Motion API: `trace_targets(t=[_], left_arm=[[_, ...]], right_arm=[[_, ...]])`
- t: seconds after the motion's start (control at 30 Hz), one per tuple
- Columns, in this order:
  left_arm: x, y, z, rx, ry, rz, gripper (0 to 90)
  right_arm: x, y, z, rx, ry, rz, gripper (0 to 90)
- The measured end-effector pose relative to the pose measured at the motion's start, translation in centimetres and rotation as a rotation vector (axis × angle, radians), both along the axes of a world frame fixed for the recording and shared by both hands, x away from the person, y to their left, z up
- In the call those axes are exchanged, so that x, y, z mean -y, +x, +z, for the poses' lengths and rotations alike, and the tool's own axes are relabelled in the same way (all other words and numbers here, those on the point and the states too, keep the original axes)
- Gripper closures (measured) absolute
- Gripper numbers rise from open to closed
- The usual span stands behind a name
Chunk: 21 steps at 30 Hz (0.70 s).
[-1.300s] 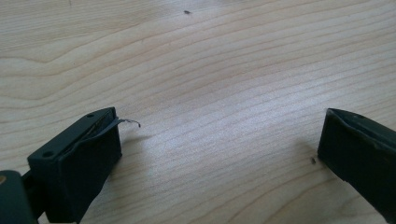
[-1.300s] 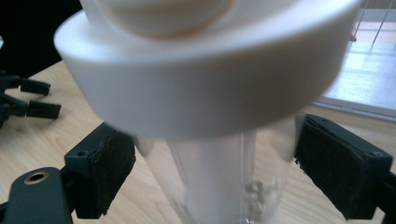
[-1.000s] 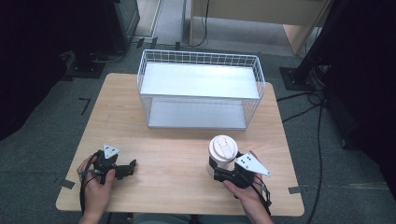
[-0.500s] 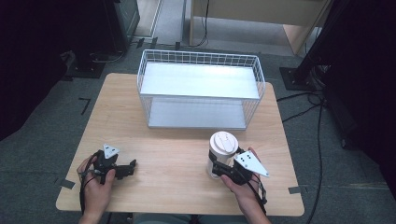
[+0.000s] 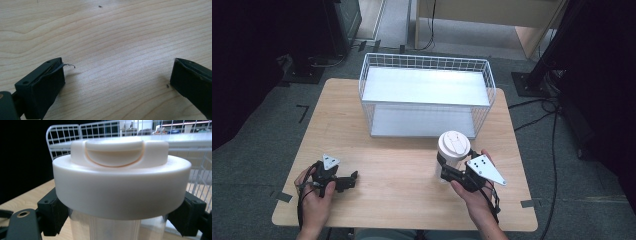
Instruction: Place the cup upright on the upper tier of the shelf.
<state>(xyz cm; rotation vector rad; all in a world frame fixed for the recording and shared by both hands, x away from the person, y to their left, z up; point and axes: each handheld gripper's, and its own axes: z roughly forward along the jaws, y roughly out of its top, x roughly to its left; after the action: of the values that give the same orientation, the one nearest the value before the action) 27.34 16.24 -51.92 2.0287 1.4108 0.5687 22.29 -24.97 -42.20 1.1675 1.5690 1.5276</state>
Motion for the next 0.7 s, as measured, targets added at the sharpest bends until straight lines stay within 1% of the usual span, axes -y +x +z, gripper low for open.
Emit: trace_targets(t=[0.27,0.47,0.6,0.7], left_arm=[[0.0,0.0,0.0,0.001,0.003,-0.001,0.0],[0.0,0.0,0.0,0.0,0.004,-0.002,0.0],[0.0,0.0,0.0,-0.001,0.004,-0.003,0.0],[0.0,0.0,0.0,0.0,0.004,-0.002,0.0]], right_arm=[[-0.1,0.6,2.3,0.045,0.006,-0.014,15.2],[-0.5,1.4,4.4,0.093,0.008,-0.021,15.2],[-0.9,1.9,5.8,0.132,-0.007,-0.037,15.2],[-1.1,2.3,6.8,0.15,-0.011,-0.042,15.2]])
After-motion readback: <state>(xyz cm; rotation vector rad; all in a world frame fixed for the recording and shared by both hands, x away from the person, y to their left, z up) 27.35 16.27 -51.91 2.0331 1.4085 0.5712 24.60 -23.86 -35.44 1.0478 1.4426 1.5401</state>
